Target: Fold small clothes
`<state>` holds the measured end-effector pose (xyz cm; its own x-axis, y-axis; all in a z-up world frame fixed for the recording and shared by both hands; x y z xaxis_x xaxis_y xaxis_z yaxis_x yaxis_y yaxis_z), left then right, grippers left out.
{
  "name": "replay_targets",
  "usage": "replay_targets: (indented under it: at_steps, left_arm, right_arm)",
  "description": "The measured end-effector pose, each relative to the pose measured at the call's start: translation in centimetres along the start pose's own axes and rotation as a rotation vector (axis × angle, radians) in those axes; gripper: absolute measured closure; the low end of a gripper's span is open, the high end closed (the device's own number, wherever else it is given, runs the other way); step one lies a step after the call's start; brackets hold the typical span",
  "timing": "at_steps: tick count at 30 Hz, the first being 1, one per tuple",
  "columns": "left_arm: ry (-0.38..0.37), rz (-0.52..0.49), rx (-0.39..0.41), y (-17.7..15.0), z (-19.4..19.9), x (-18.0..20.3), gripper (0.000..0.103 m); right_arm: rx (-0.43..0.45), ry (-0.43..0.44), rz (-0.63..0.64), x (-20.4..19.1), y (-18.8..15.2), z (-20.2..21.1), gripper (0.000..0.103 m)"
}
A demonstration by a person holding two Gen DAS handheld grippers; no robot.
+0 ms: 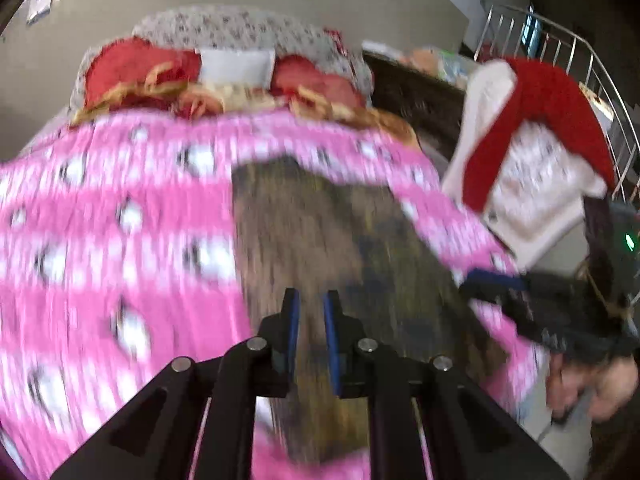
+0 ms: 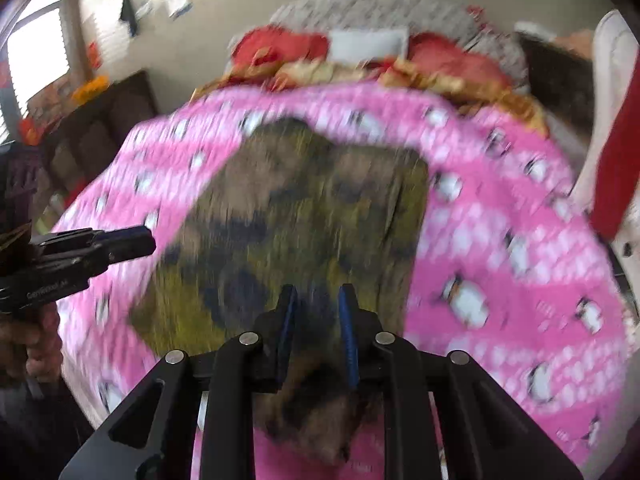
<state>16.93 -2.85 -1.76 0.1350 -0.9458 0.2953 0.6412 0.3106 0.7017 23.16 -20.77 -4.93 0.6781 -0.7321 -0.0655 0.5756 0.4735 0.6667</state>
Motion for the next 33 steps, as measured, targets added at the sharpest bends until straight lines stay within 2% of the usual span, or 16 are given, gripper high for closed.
replay_targets:
  at_steps: [4, 6, 9, 11, 14, 16, 18, 23, 27, 28, 29, 30, 31, 33]
  left_arm:
    - [0.055, -0.003, 0.020, 6.6, -5.2, -0.5, 0.092]
    - [0.069, 0.004, -0.017, 8.4, -8.7, -0.8, 0.092]
    - [0.113, 0.022, -0.065, 9.1, -12.4, -1.8, 0.092]
    - [0.138, 0.042, -0.104, 8.5, -14.4, -2.6, 0.092]
    - [0.140, 0.059, -0.134, 7.4, -16.3, -3.3, 0.091]
    - [0.144, 0.059, -0.125, 7.1, -17.0, -3.6, 0.090]
    - [0.148, 0.052, -0.117, 6.8, -17.5, -3.7, 0.090]
    - [0.133, 0.071, -0.105, 6.6, -18.3, -4.2, 0.089]
    - [0.154, 0.030, -0.136, 7.4, -17.7, -3.4, 0.088]
    - [0.135, 0.037, -0.148, 7.7, -17.0, -3.2, 0.081]
    - [0.078, 0.060, -0.158, 8.0, -15.6, -3.3, 0.073]
    - [0.021, 0.075, -0.149, 8.0, -13.9, -3.4, 0.052]
    - [0.004, 0.070, -0.124, 7.9, -12.4, -3.6, 0.035]
    - [0.029, 0.037, -0.080, 7.0, -9.4, -4.1, 0.032]
  right_arm:
    - [0.007, -0.093, -0.115, -0.5, 4.8, -1.7, 0.096]
    - [0.010, -0.176, -0.151, -0.6, 6.9, -3.3, 0.094]
    - [-0.012, -0.237, -0.195, -0.1, 8.5, -6.6, 0.094]
    - [-0.021, -0.241, -0.200, 0.7, 8.9, -8.9, 0.094]
    - [-0.067, -0.265, -0.173, 1.9, 7.7, -11.9, 0.094]
    - [-0.086, -0.216, -0.213, 2.9, 6.6, -13.1, 0.094]
    - [-0.064, -0.177, -0.251, 3.6, 6.4, -12.9, 0.094]
    - [-0.056, -0.165, -0.250, 3.8, 6.3, -13.5, 0.094]
    - [-0.063, -0.120, -0.281, 3.9, 6.5, -13.5, 0.091]
    - [-0.079, -0.101, -0.282, 4.0, 6.7, -13.3, 0.091]
    - [-0.095, -0.086, -0.276, 4.2, 7.0, -12.7, 0.091]
    - [-0.082, -0.083, -0.278, 4.4, 7.1, -11.6, 0.091]
    - [-0.056, -0.093, -0.271, 4.6, 7.1, -9.9, 0.091]
    - [-0.016, -0.090, -0.230, 4.5, 6.8, -7.3, 0.087]
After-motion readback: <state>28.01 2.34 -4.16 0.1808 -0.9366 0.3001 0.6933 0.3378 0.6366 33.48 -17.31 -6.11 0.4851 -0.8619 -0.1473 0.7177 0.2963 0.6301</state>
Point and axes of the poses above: each gripper's, at about its wrist camera, not at the fingertips, and z roughly against the way its jaws point, x to its right, y to its top, the point moved 5 cm from there along -z, roughly the way its jaws point, and after that the axes turned 4 degrees about -y, right-handed, at the moved point
